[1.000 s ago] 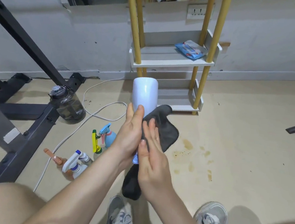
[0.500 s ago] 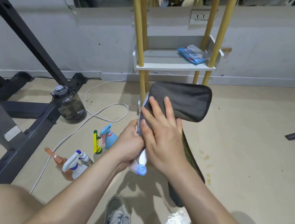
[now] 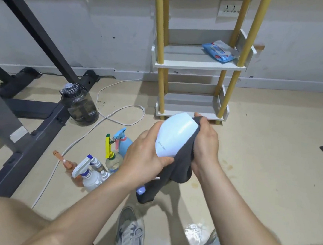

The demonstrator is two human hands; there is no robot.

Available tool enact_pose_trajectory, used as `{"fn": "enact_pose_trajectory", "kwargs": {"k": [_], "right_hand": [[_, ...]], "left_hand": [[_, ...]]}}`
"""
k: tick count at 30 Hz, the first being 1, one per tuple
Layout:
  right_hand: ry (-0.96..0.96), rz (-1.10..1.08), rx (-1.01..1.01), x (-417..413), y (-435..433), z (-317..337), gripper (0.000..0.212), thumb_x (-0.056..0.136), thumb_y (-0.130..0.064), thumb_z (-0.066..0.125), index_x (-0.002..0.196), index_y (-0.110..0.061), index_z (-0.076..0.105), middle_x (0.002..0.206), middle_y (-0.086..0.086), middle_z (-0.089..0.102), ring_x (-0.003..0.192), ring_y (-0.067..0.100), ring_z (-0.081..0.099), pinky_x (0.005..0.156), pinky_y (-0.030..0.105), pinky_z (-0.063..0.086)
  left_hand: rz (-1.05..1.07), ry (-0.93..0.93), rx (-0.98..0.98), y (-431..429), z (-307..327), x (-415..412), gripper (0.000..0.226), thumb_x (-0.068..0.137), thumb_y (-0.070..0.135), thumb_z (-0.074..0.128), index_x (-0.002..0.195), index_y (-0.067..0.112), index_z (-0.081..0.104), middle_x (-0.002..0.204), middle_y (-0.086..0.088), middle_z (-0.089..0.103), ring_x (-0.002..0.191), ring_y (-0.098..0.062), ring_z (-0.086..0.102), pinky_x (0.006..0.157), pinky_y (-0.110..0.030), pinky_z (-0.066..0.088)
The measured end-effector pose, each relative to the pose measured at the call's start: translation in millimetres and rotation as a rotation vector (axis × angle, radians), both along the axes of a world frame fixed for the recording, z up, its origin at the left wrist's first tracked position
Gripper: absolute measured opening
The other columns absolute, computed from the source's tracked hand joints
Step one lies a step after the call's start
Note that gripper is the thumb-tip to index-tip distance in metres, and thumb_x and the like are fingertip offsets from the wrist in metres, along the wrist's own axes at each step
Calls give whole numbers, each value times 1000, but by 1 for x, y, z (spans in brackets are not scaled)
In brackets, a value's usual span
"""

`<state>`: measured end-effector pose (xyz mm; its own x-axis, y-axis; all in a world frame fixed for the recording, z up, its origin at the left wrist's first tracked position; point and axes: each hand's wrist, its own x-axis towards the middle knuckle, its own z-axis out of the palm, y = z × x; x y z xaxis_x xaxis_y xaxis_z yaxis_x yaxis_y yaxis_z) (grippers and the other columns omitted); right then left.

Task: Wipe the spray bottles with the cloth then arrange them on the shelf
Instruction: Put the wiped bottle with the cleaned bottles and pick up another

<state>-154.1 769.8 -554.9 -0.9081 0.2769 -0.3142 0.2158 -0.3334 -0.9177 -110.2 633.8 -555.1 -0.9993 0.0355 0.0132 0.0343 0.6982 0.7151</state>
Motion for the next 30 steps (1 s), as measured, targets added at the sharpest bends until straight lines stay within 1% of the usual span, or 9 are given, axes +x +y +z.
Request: {"fn": "enact_pose_trajectory", "kwargs": {"k": [3,7,9,11,14,19,24,27,30], "right_hand": [[-13,16,-124,20,-14,-8,26,102,-35,44,119,-34,64,115,4,70,103,24,68,90,42,55],[101,80,-63,44,-22,-8,35,106,-34,37,139,-33,51,140,-8,56,127,11,55,109,35,44],[121,101,-86,52,-20,-11,37,107,-30,36,141,-28,49,144,-7,53,131,10,52,111,32,42],[124,96,-108,58,-16,-16,35,106,-30,38,138,-27,52,141,-5,57,128,11,54,111,35,42],[144,66,-57,58,-13,-24,33,105,-29,42,131,-19,60,128,-2,66,122,17,60,109,44,44],[188,190,49,60,-13,-32,39,97,-43,52,133,-30,60,133,0,64,127,19,57,111,48,41],[358,368,466,75,-14,-51,39,104,-30,42,143,-35,38,149,-23,33,132,-23,27,116,13,23],[395,225,578,69,-12,-51,43,100,-34,41,138,-23,54,137,-19,49,126,-11,43,106,9,32],[109,-220,131,45,15,-32,28,106,-28,42,96,-19,67,97,-6,69,93,13,64,85,24,51]], "left_hand": [[56,-218,406,6,4,-7,70,79,40,76,135,41,33,126,12,48,110,-4,49,86,-15,42],[40,-206,340,-1,0,-11,82,62,57,82,127,57,32,136,9,40,123,-16,43,95,-35,46],[11,-268,325,-5,2,-12,81,49,67,79,118,63,37,134,9,42,124,-19,47,76,-38,56],[-25,-246,224,-8,5,-14,88,46,64,78,124,59,38,132,11,42,123,-18,47,69,-34,54],[-97,-144,52,-6,10,-12,114,49,54,86,144,50,24,134,12,43,124,-9,44,97,-24,40],[-30,-32,88,-1,-2,-5,87,57,30,89,131,44,45,116,13,58,99,-8,55,75,-4,40],[338,-35,816,-11,-11,-13,78,53,28,82,126,23,54,116,-1,64,100,-22,63,70,-33,54],[453,4,906,-4,-24,-4,80,53,33,81,126,20,52,120,-3,62,103,-23,63,72,-36,58],[567,18,692,-16,-36,4,75,52,49,79,120,30,52,119,2,61,111,-27,61,87,-49,54]]}}
